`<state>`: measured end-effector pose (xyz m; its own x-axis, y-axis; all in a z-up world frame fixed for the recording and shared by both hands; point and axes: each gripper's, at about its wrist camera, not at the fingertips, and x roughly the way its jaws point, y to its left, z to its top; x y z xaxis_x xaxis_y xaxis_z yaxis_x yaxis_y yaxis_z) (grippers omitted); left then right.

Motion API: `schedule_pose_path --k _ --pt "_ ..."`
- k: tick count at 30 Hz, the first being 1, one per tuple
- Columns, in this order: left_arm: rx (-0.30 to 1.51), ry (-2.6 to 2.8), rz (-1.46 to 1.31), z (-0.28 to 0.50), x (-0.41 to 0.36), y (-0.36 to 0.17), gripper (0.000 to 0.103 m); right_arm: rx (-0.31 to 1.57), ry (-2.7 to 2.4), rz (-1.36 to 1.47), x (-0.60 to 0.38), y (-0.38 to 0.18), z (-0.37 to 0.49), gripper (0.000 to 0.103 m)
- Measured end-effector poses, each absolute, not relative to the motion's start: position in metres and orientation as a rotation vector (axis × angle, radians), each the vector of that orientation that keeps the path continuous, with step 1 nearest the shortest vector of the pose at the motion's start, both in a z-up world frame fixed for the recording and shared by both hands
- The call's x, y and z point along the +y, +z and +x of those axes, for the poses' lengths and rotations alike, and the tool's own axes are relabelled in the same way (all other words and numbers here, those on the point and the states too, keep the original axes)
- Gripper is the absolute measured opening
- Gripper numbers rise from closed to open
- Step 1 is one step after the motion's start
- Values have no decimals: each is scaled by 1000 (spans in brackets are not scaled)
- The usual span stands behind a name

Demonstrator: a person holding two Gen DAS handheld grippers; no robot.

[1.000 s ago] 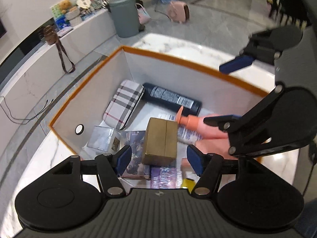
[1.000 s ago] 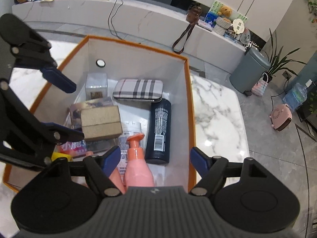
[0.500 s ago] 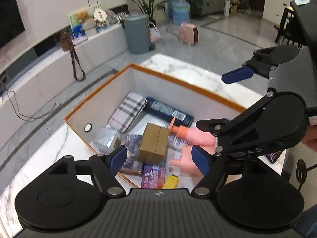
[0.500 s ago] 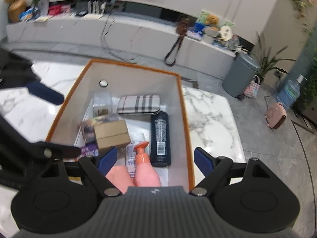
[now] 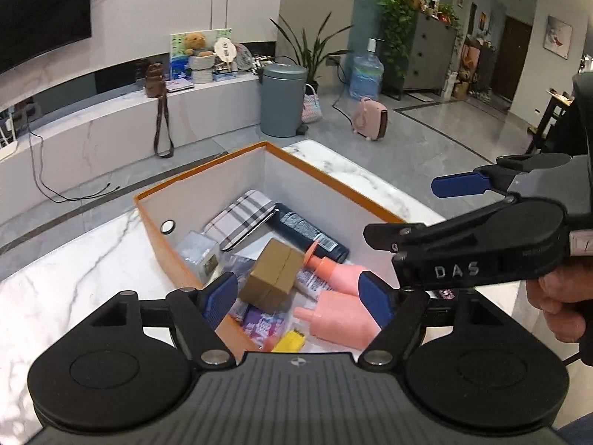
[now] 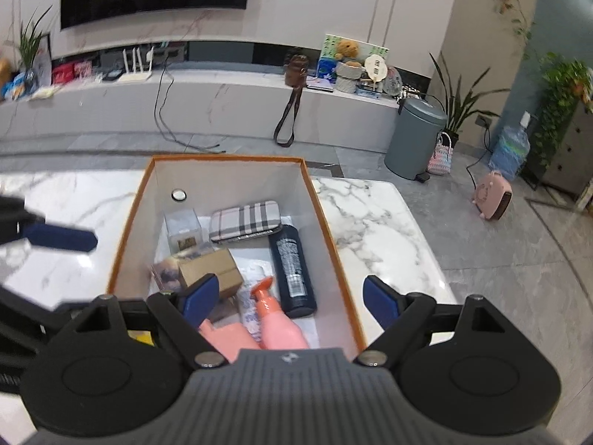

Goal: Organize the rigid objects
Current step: 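Open both tools and withdraw them above the orange box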

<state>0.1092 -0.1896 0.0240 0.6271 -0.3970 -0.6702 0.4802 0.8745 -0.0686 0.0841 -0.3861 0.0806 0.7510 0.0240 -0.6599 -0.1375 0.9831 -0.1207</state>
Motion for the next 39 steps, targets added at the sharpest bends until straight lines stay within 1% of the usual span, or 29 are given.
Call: schedule_pose_path --k 5,10,11,12,13,15,23,29,31,39 --pt "724 -450 170 102 -188 24 89 725 78 -154 -375 72 87 88" --pt "730 -428 82 103 -170 21 96 713 75 -107 -369 70 84 89" --pt "736 -433 60 104 -166 19 97 709 70 -100 -368 70 83 90" --pt "736 -435 47 106 -164 17 98 705 61 -90 -367 69 82 93" --pt "735 -435 39 106 -162 16 99 697 40 -82 -367 68 81 96" --pt "728 -429 41 108 -162 13 99 685 9 -71 -366 67 79 98" --pt "816 -345 -3 123 -152 0 99 673 -20 -17 -367 58 79 99" --pt "830 -329 -8 123 -150 -7 99 688 -45 -30 -370 52 81 99" --pt "835 -323 -10 124 -150 -8 99 690 -48 -37 -372 51 82 101" --pt "830 -308 -27 122 -149 -6 99 686 -63 -28 -379 51 83 102"
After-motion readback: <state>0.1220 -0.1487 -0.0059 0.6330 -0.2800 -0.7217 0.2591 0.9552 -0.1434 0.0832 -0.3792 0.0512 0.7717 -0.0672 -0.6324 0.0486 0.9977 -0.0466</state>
